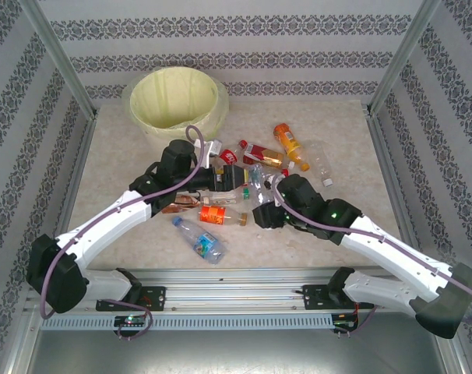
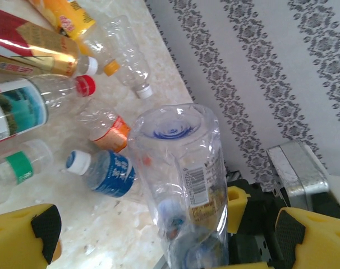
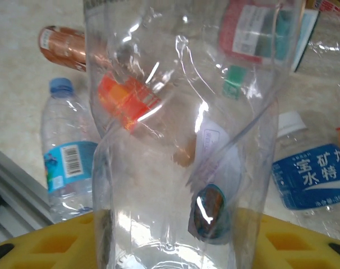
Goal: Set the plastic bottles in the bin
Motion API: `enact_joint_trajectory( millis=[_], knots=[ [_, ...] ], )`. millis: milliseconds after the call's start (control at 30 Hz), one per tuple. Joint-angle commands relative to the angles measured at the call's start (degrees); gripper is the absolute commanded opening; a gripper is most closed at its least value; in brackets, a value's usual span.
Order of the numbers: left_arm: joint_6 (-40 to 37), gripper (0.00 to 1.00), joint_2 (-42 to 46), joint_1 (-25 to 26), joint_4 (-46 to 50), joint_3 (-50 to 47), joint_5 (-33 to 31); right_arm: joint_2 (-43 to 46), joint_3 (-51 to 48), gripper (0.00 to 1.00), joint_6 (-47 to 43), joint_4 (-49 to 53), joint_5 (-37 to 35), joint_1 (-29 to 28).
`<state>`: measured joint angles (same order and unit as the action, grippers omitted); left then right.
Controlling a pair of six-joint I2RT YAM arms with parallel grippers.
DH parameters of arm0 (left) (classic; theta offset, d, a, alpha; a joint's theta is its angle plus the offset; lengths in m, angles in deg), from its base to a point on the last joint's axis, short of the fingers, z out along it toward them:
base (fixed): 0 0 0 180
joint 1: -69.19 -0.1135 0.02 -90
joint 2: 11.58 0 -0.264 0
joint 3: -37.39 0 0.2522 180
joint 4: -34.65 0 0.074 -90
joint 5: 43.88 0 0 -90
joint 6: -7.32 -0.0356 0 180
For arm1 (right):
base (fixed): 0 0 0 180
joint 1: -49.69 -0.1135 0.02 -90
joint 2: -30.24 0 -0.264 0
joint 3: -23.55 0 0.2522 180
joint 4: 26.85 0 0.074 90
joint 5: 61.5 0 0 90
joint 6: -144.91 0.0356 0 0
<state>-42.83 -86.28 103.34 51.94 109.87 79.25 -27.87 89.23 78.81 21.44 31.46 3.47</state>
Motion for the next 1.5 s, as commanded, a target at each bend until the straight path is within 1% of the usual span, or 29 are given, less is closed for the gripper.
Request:
enact_joint_trajectory(
  millis=[0,167,333,567,667,700,900,1000,1067,1133,1267,1433,1467],
  knots=[
    [4.83,0.99,-0.7,1.18,-10.0,-1.03,2.6,0.34,2.23,0.54,0.16,-2.19,3.36,0.4],
    [4.87,0.98,-2.44,1.75,-9.67,-0.04,3.02,0.54,1.98,0.54,0.35,-4.6,5.42,0.46],
    [6.11,0.94,-4.26,2.06,-10.28,0.89,4.48,0.46,0.6,0.54,1.04,-7.31,6.57,0.46],
    [6.02,0.79,-4.58,2.41,-10.21,1.48,4.38,-0.41,0.02,0.54,1.22,-7.75,6.42,0.5],
    [6.79,0.67,-4.58,2.43,-10.68,1.79,5.08,-0.65,-0.11,0.54,1.23,-7.76,6.33,0.51],
    [7.14,0.65,-4.56,2.42,-11.04,1.77,5.32,-0.91,-0.2,0.54,1.21,-7.72,6.22,0.47],
    [6.95,0.57,-4.12,2.45,-10.45,2.13,5.64,-1.74,-0.38,0.54,1.32,-8.16,6.3,0.5],
    [6.73,0.55,-4.14,2.49,-10.04,2.28,5.55,-1.58,-0.33,0.55,1.32,-8.24,6.14,0.48],
    [6.57,0.54,-4.1,2.44,-9.39,2.77,5.38,-1.09,-0.24,0.61,1.28,-8.24,6.07,0.51],
    [6.3,0.54,-4.14,2.42,-8.1,3.68,4.99,-0.1,-0.33,0.71,1.21,-8.16,5.91,0.47],
    [5.37,0.54,-4.06,2.32,-5.38,6.59,4.08,2.38,-0.33,0.86,0.89,-7.72,5.41,0.47],
    [1.21,0.54,-5.55,1.9,1.74,13.18,2.52,6.4,0.65,0.98,-0.05,-6.66,3.62,0.49],
    [0.53,0.55,-6.04,1.66,3.11,14.79,2.4,7.33,1.17,0.98,-0.41,-6.24,2.92,0.5]
  ],
)
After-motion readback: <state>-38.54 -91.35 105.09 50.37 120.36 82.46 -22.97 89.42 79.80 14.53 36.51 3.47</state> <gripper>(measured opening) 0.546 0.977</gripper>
